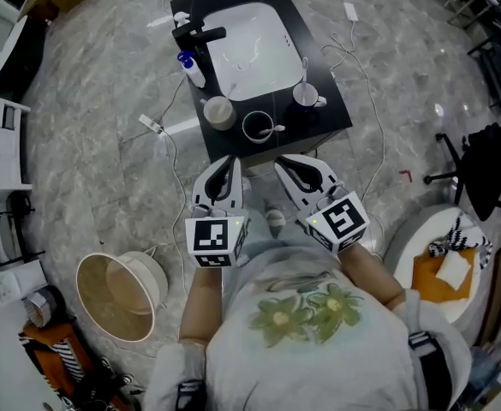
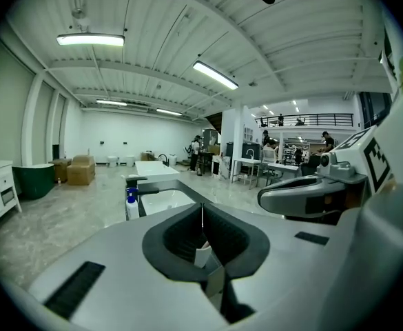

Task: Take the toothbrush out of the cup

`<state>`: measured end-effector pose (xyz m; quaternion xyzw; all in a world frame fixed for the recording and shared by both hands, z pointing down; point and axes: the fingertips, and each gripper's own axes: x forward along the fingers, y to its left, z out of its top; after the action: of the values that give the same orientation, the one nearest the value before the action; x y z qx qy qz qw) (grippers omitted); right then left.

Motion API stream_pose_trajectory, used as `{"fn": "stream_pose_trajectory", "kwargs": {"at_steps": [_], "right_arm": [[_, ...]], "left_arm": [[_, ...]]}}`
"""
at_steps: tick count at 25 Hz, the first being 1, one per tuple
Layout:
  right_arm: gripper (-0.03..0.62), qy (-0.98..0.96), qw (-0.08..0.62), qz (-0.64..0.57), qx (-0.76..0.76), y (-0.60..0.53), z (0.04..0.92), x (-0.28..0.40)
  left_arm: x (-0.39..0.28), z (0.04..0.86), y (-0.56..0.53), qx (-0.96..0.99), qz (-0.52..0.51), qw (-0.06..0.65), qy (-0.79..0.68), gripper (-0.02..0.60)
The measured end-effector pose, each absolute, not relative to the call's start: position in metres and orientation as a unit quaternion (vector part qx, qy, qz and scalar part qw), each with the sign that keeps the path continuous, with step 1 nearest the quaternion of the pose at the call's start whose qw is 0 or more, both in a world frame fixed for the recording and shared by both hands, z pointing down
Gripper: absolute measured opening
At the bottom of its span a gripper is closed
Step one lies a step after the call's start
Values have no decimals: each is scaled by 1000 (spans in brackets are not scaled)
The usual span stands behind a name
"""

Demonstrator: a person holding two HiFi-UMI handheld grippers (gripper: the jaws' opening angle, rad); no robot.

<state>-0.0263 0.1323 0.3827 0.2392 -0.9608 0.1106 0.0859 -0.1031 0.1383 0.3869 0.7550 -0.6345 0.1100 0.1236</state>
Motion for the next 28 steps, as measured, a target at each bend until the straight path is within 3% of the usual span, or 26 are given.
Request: {"fn": "stream_pose_trajectory", "kwargs": {"at_steps": [11, 21, 28], "right_arm": [[46, -951, 102, 127, 264, 53, 392, -70], [46, -942, 111, 135, 286, 3, 399, -87], [46, -935, 114, 146, 303, -19, 407, -88]], "left_arm": [[-156, 408, 48, 773, 141, 139, -602, 30], [-176, 456, -19, 791, 222, 155, -549, 215], [-184, 498, -49, 790, 275, 177, -519, 225]]}}
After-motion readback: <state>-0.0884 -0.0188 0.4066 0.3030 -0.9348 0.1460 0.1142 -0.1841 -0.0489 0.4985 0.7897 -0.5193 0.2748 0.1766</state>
